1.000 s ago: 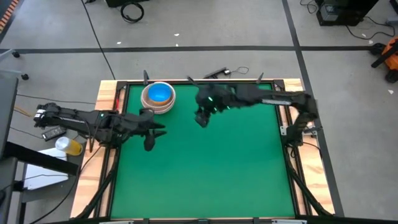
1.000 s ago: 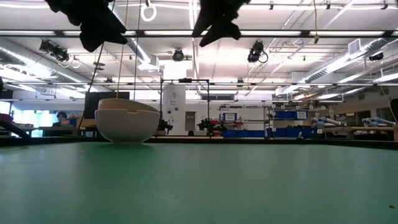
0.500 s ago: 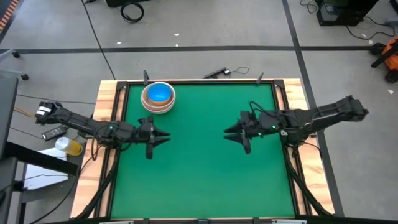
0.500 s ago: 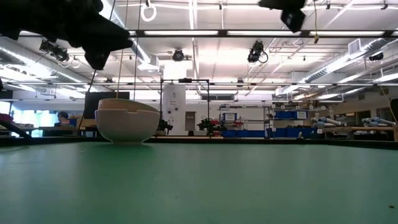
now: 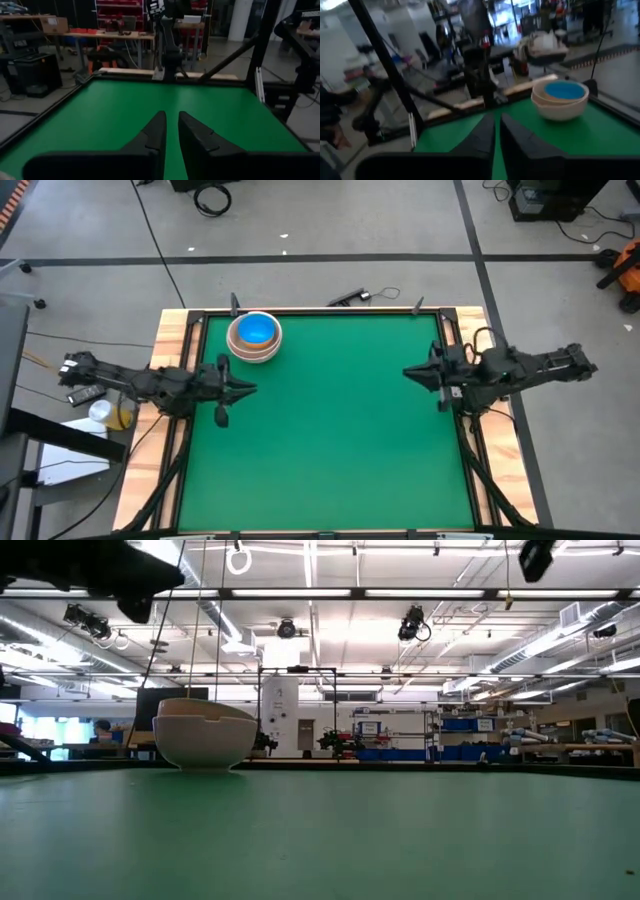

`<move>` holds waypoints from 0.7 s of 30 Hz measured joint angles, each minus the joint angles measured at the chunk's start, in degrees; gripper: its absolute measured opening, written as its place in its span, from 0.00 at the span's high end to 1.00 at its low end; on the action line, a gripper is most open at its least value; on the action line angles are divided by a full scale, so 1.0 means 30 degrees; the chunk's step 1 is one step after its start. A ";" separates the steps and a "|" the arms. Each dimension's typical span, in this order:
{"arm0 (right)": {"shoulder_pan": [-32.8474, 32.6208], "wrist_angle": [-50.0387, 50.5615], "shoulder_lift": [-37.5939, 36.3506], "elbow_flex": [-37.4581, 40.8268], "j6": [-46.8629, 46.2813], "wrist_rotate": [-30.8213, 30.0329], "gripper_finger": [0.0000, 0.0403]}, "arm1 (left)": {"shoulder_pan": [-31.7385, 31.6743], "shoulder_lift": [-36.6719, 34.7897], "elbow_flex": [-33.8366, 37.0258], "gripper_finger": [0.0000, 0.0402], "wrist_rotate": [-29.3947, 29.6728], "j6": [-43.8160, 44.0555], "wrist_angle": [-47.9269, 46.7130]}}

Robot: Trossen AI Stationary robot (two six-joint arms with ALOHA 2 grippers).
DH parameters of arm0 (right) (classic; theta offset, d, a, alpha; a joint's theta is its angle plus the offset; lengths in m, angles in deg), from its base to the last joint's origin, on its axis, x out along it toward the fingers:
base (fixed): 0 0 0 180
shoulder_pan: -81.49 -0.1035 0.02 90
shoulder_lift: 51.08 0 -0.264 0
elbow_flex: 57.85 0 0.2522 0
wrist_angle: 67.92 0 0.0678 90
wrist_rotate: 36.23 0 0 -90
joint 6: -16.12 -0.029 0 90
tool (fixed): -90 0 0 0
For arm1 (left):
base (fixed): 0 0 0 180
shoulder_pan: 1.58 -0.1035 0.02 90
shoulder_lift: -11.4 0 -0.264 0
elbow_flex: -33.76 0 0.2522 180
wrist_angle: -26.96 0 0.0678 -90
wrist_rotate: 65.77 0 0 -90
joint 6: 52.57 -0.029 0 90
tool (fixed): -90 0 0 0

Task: Nest bowls inside each other
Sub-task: Return to Home Position

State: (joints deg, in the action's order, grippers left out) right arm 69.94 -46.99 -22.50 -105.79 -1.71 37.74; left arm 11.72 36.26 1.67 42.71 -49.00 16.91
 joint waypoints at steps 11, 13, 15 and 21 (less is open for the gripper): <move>0.0210 -0.7096 -0.3601 0.7329 -0.0489 -0.0200 0.99 | 0.0000 -0.2152 0.4196 0.88 0.0936 0.1480 0.3917; 0.0328 -0.7157 -0.3569 0.7815 -0.0503 -0.0193 0.99 | -0.0005 -0.2175 0.5453 0.88 0.0974 0.1803 0.5855; 0.0452 -0.7265 -0.3610 0.8290 -0.0510 -0.0189 0.99 | 0.0000 -0.2250 0.5945 0.88 0.1286 0.1822 0.6423; 0.1293 -0.7227 -0.4329 0.8817 -0.0571 -0.0081 0.99 | -0.0005 -0.2906 0.5931 0.88 0.2926 0.1422 0.5798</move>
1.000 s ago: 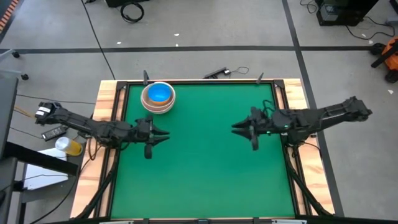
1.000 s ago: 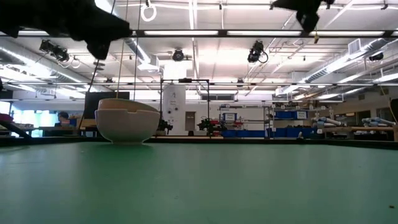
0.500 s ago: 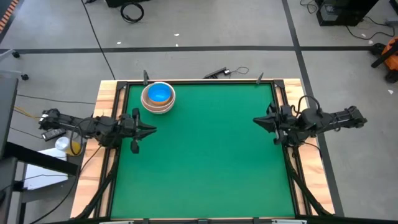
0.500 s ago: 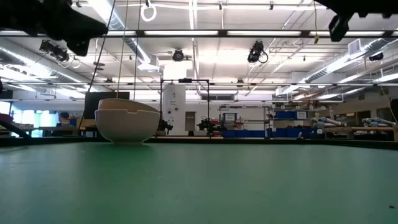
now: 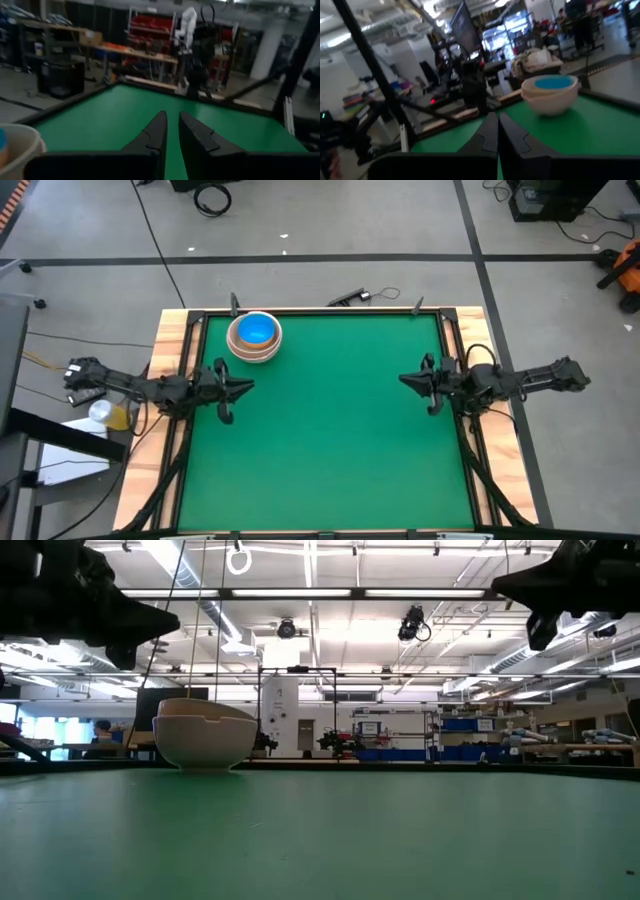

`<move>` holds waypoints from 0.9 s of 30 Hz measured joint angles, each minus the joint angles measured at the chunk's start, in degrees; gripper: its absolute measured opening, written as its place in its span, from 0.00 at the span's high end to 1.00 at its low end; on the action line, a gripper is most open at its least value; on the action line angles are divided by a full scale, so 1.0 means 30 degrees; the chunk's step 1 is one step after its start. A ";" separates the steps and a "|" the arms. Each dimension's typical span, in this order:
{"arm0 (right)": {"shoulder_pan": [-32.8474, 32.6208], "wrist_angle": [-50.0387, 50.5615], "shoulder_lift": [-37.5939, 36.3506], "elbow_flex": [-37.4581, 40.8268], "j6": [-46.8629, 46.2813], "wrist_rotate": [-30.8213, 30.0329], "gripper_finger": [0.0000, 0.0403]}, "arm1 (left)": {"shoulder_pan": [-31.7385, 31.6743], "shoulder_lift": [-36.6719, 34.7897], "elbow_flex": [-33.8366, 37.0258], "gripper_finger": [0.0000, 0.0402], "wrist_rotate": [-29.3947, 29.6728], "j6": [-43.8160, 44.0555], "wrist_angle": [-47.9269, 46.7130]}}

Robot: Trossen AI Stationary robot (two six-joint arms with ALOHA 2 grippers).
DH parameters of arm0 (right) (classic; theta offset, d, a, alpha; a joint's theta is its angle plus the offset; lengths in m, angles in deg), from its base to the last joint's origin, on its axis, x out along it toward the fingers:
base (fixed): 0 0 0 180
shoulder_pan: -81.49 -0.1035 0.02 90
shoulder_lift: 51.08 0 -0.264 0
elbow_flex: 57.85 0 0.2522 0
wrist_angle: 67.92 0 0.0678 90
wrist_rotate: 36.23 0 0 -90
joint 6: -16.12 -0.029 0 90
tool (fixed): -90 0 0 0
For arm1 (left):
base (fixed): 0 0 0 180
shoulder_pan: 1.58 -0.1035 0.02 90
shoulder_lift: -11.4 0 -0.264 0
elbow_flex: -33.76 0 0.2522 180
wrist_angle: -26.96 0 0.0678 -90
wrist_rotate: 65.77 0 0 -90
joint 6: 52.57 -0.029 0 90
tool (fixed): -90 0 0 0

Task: Nest bowls inside each other
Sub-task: Return to Home Position

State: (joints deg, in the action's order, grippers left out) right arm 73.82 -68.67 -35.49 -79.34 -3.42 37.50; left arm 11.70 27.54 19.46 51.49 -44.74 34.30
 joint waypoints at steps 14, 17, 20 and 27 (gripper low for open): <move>0.2597 0.1733 -0.5196 0.1428 -0.0207 0.3828 0.99 | 0.0042 -0.4686 0.0000 0.88 0.0462 -0.0650 -0.3245; 0.2595 0.0578 -0.5038 0.2472 -0.1166 0.4364 0.99 | 0.0053 -0.5336 0.0000 0.88 0.0221 -0.0259 -0.4297; 0.2583 0.1078 -0.4779 0.2463 -0.1251 0.4528 0.99 | 0.0071 -0.5258 0.0007 0.88 -0.0026 0.0171 -0.5002; 0.2583 0.1004 -0.4829 0.2463 -0.0644 0.4531 0.98 | 0.0065 -0.5148 0.0015 0.88 -0.0047 0.0357 -0.5706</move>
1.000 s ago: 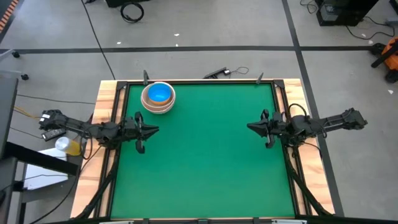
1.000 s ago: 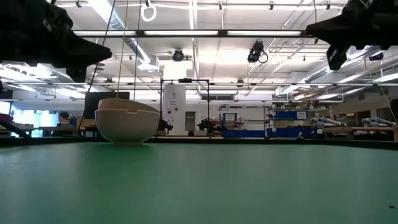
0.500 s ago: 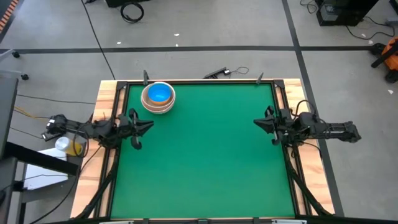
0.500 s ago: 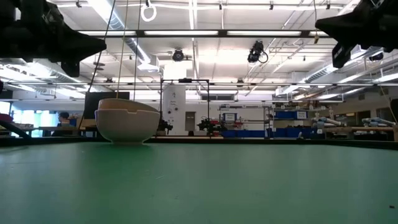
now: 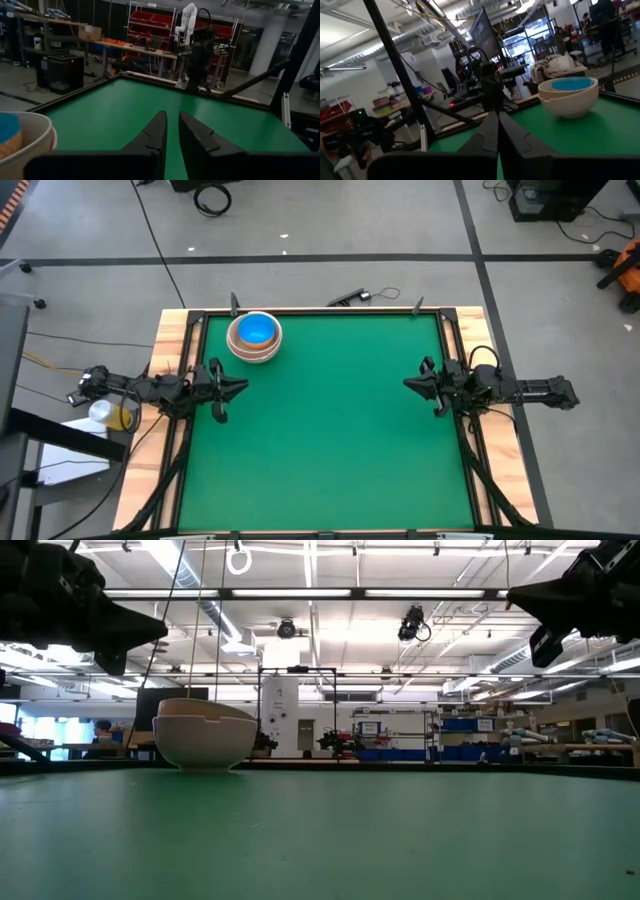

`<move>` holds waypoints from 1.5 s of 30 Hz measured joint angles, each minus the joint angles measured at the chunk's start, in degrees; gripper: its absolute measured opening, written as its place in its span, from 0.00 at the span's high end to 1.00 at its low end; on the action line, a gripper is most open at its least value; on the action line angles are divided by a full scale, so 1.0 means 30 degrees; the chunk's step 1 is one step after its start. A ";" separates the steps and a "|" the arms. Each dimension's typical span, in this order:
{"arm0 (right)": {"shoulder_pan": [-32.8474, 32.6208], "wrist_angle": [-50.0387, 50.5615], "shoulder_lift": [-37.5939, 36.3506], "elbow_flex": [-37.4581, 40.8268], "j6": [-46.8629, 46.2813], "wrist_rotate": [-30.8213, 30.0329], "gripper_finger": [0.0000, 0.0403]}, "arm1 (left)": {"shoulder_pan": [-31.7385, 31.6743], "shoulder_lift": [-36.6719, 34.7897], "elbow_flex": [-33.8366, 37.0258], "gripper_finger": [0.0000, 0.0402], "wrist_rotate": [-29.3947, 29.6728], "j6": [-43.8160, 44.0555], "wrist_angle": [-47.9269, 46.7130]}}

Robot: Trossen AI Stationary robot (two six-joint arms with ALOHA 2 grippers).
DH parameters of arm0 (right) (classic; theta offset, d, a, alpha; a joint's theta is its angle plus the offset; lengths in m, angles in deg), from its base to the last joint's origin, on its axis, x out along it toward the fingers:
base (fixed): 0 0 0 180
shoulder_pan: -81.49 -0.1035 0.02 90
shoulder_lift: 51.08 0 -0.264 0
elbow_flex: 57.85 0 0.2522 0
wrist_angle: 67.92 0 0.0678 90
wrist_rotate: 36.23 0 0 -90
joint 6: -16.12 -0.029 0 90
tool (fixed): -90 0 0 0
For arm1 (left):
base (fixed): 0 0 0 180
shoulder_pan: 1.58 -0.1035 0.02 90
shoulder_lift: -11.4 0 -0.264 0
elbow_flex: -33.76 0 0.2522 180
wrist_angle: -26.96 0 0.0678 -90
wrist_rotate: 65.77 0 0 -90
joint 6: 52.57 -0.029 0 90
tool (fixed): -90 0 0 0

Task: Nest bowls inside each other
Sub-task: Return to Home Position

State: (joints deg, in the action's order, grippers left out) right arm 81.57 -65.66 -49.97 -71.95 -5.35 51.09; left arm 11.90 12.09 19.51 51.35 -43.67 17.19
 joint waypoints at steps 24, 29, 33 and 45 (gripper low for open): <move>0.0000 0.0004 0.0000 0.0000 0.0199 -0.0080 0.91 | -0.0001 0.0015 0.0015 0.88 0.0006 -0.0226 0.0000; 0.0000 0.0004 0.0000 0.0000 0.0200 -0.0080 0.91 | -0.0001 0.0015 0.0022 0.88 0.0006 -0.0226 0.0000; 0.0000 0.0004 0.0000 -0.0007 0.0203 -0.0080 0.91 | -0.0001 0.0015 0.0022 0.88 0.0006 -0.0193 0.0000; 0.0000 0.0004 0.0000 -0.0007 0.0203 -0.0074 0.91 | -0.0001 0.0015 0.0029 0.88 0.0006 -0.0182 0.0000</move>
